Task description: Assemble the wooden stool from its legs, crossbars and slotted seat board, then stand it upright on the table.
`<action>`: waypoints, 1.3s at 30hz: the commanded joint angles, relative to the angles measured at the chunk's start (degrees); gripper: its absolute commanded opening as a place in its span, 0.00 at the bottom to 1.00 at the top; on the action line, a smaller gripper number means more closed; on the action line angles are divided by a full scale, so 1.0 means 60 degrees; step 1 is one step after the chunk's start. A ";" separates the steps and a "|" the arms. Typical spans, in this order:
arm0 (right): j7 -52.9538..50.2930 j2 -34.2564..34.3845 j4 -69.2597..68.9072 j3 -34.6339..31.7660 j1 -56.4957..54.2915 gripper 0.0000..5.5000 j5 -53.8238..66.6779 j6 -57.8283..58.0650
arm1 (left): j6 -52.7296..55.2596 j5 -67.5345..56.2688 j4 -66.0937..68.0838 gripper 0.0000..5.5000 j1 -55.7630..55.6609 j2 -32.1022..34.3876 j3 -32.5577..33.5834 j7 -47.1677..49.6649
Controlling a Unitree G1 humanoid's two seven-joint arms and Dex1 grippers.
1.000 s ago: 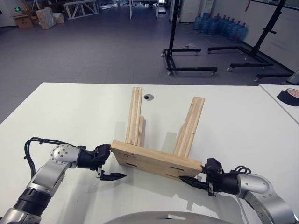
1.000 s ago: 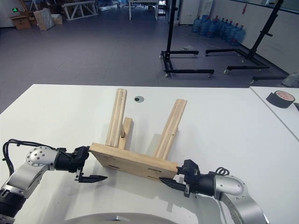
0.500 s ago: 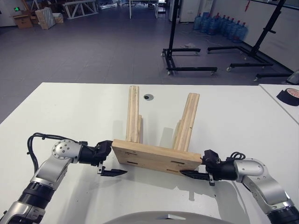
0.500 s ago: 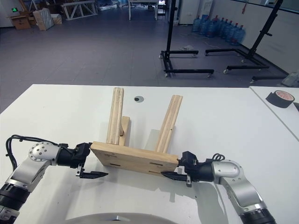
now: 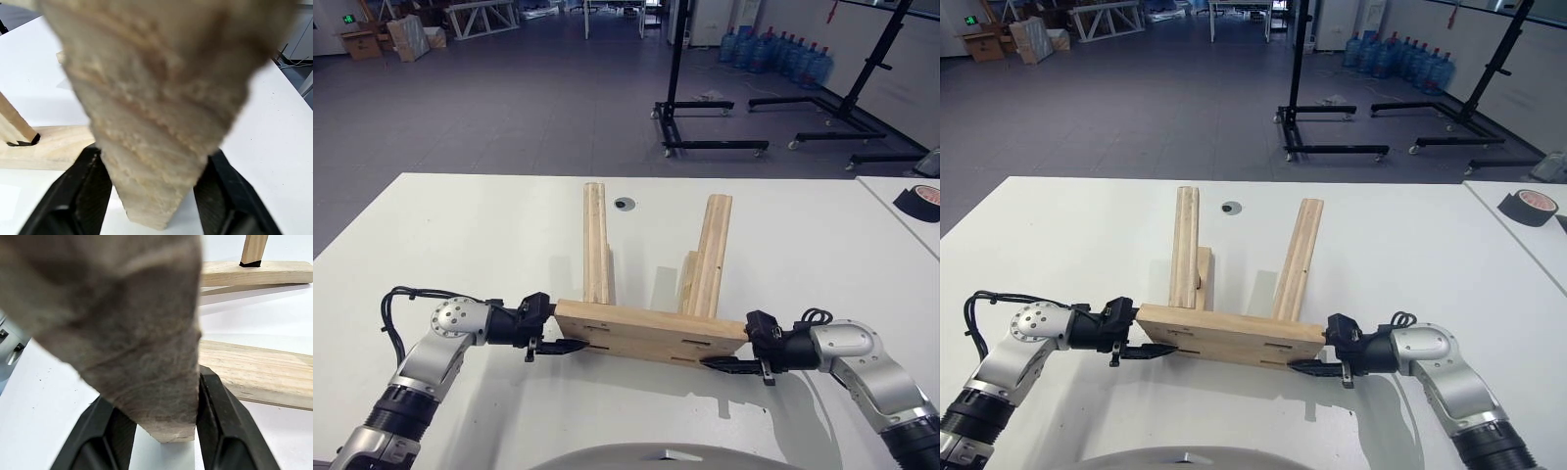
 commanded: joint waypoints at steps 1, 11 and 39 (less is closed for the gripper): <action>0.0260 -0.0180 0.0084 0.0116 0.0030 0.27 -0.0079 0.0076 | 0.0003 -0.0040 -0.0205 0.33 0.0214 0.0185 -0.0018 -0.0195; 0.0431 -0.0134 -0.0045 0.0085 -0.0036 0.27 0.0274 0.0374 | 0.0564 -0.0432 -0.0651 0.26 0.0462 0.0427 -0.0020 -0.0830; -0.8144 0.1250 -0.4469 -0.1530 -0.0239 0.27 1.5117 0.5579 | 0.5310 -0.8273 -0.4223 0.28 -0.0997 -0.2686 0.4016 0.5647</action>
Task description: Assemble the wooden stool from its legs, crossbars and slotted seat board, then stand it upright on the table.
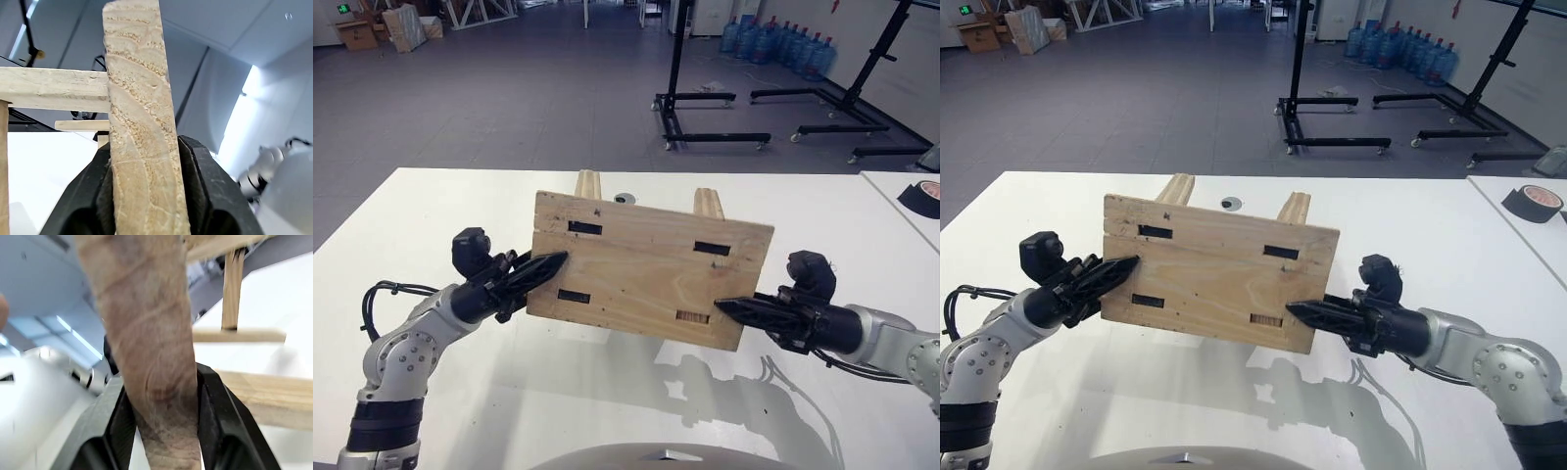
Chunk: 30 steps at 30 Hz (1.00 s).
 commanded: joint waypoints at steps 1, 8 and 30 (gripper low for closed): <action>-0.3875 0.2793 -0.1969 0.1107 -0.0407 0.27 0.3606 -0.1597 | -0.1011 0.0352 -0.1596 0.28 -0.1323 -0.1404 0.0272 0.3327; -0.6113 0.4795 -0.3142 0.1865 -0.0920 0.28 0.3609 -0.2745 | -0.0704 -0.0317 -0.2060 0.30 -0.2115 -0.2204 0.0145 0.5631; -0.9215 0.6318 -0.2543 0.2193 -0.1820 0.25 0.3193 -0.4516 | 0.0005 -0.1477 -0.0636 0.41 -0.3318 -0.2933 0.0508 1.0758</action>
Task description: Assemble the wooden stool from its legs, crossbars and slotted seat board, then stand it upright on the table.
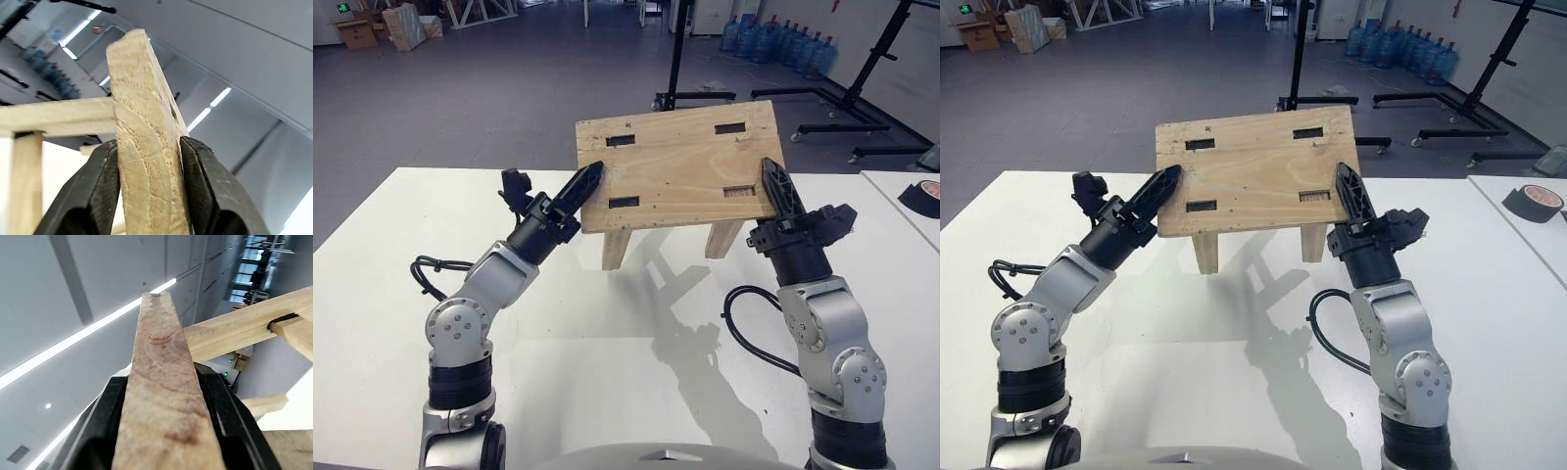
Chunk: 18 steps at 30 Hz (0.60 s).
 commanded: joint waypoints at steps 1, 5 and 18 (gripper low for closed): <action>-0.0236 0.0439 -0.0971 0.1399 -0.0411 0.25 0.0193 0.1115 | -0.0362 -0.0012 0.0240 0.44 -0.0621 0.0065 0.0501 0.0975; -0.0516 0.0747 -0.0927 0.1271 -0.0445 0.25 -0.0032 0.0852 | -0.0374 0.0096 0.0277 0.55 -0.0495 0.0234 0.0548 0.1161; -0.4174 0.1045 0.0426 0.0424 -0.2408 0.24 -0.1187 0.0570 | -0.1092 0.0677 -0.0092 0.57 -0.0486 0.0393 0.1106 0.1394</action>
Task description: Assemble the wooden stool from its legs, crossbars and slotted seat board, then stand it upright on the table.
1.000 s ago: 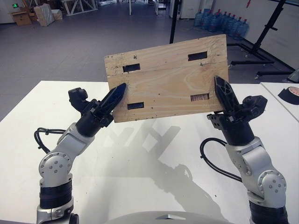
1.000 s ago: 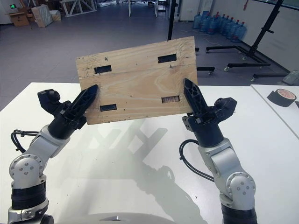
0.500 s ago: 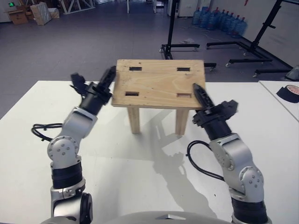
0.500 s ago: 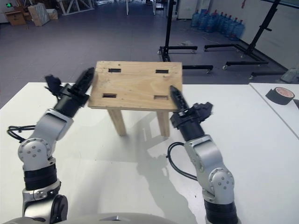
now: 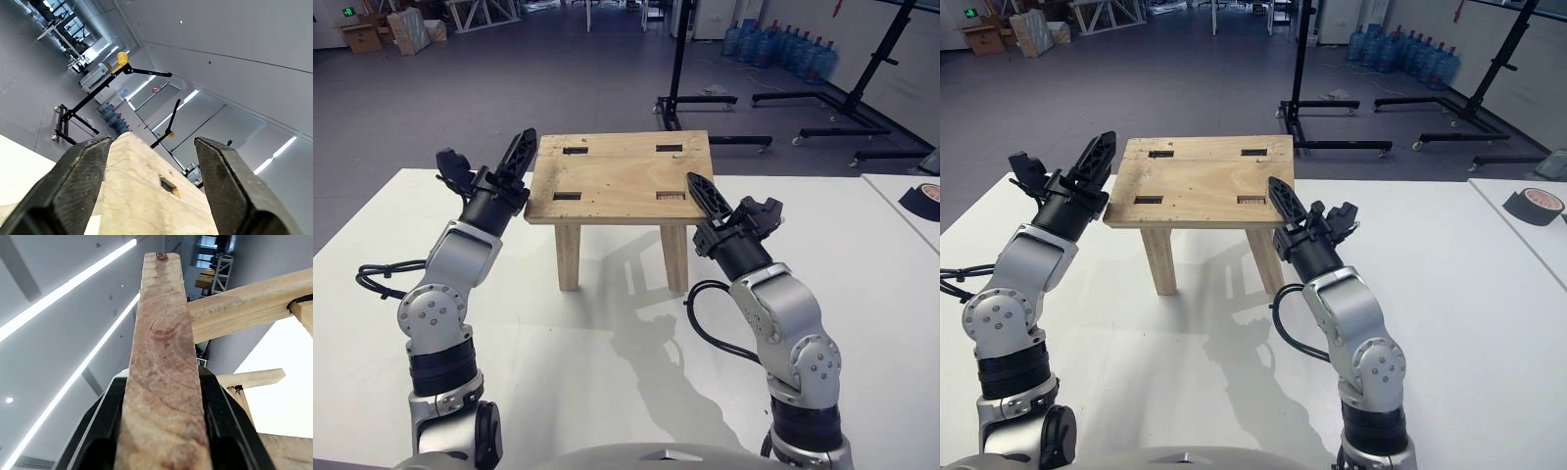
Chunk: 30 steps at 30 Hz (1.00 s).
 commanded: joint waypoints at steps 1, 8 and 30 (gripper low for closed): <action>-0.0792 -0.0261 0.0494 -0.0484 -0.1049 0.24 -0.0136 0.0174 | -0.0084 0.0252 -0.0220 0.57 0.0039 -0.0012 -0.0040 0.0045; -0.1629 -0.0709 0.1885 -0.0542 -0.0947 0.25 -0.0210 0.1122 | -0.0201 0.0642 -0.0460 0.57 0.0177 -0.0060 -0.0104 -0.0006; 0.0214 0.0296 0.2140 -0.1684 -0.1296 0.84 -0.4060 0.0987 | -0.0289 0.1771 -0.0242 0.57 0.0134 -0.0245 -0.0530 -0.0881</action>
